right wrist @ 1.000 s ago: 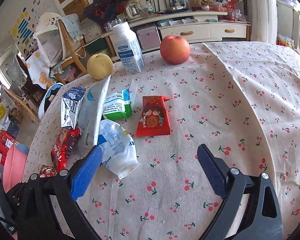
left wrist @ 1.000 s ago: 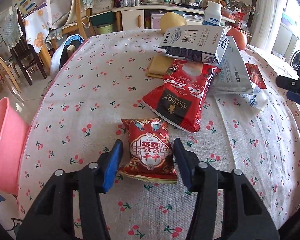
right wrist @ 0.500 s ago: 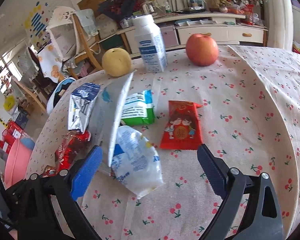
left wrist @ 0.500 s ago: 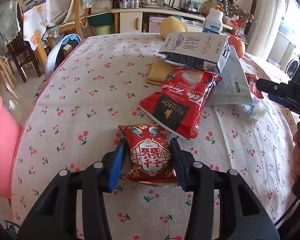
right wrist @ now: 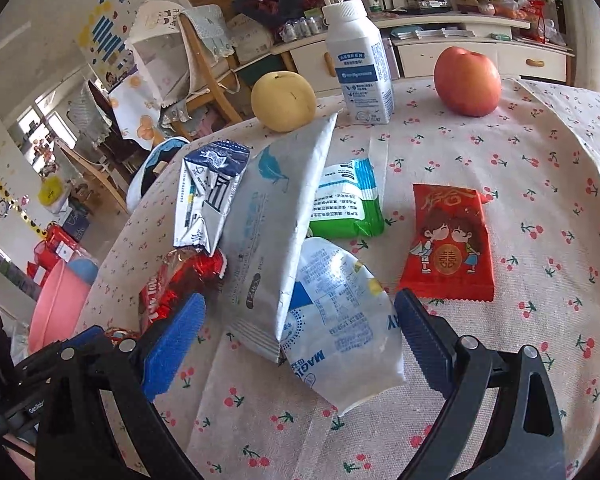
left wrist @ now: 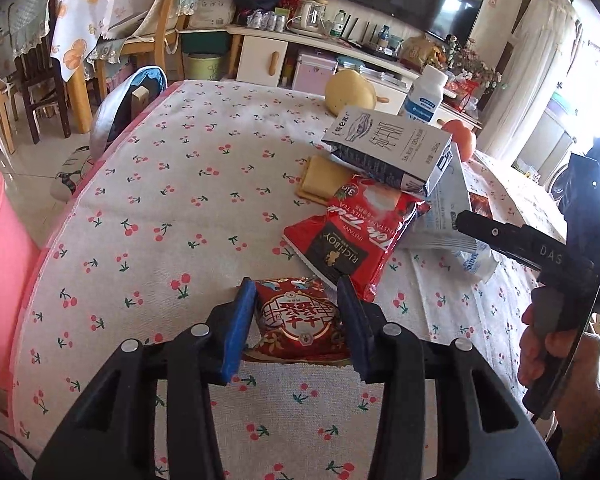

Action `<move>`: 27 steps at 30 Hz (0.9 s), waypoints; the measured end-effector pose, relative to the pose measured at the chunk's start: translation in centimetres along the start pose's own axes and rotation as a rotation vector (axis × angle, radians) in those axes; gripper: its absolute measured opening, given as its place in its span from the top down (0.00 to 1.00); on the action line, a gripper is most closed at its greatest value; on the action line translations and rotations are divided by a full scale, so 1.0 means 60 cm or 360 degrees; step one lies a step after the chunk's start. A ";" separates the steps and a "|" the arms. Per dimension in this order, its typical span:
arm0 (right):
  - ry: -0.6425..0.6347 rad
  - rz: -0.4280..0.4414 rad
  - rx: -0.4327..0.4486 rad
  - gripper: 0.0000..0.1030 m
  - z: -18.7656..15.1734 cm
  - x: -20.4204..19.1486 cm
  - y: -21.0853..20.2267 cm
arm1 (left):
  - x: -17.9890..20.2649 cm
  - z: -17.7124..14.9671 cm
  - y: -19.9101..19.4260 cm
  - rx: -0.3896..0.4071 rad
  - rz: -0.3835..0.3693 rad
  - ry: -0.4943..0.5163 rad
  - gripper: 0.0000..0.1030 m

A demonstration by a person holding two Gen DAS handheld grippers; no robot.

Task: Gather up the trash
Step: 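Lower the left gripper onto the red snack bag and close it, then grasp the blue-printed milk carton with the right gripper while the left holds the red bag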

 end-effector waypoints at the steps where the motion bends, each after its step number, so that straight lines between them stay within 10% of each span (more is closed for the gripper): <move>1: -0.0007 0.0017 0.0010 0.08 0.002 -0.004 0.000 | -0.001 0.000 -0.002 0.0007 -0.0003 0.0001 0.74; 9: -0.0023 0.0093 0.0075 0.24 0.019 -0.018 0.002 | -0.019 -0.001 0.004 -0.0024 -0.0062 -0.0075 0.75; 12: 0.0007 0.0119 0.0080 0.28 0.020 -0.013 0.004 | -0.018 -0.004 0.006 -0.0033 -0.0066 -0.0068 0.62; 16: 0.0025 0.0025 0.0115 0.25 0.023 -0.006 -0.006 | -0.010 -0.010 0.014 -0.0058 -0.0011 -0.0029 0.38; 27: -0.0403 -0.0164 0.0210 0.09 0.057 -0.089 -0.002 | 0.011 -0.025 0.036 -0.0115 0.0163 0.0104 0.34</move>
Point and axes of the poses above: each gripper's, at about its wrist camera, not at the fingertips, and y roughly the way its jaws point, x to its right, z to its top, the point moved 5 cm from there along y, roughly the way its jaws point, and after that the axes turned 7 degrees about -x, right-handed, at the moved point
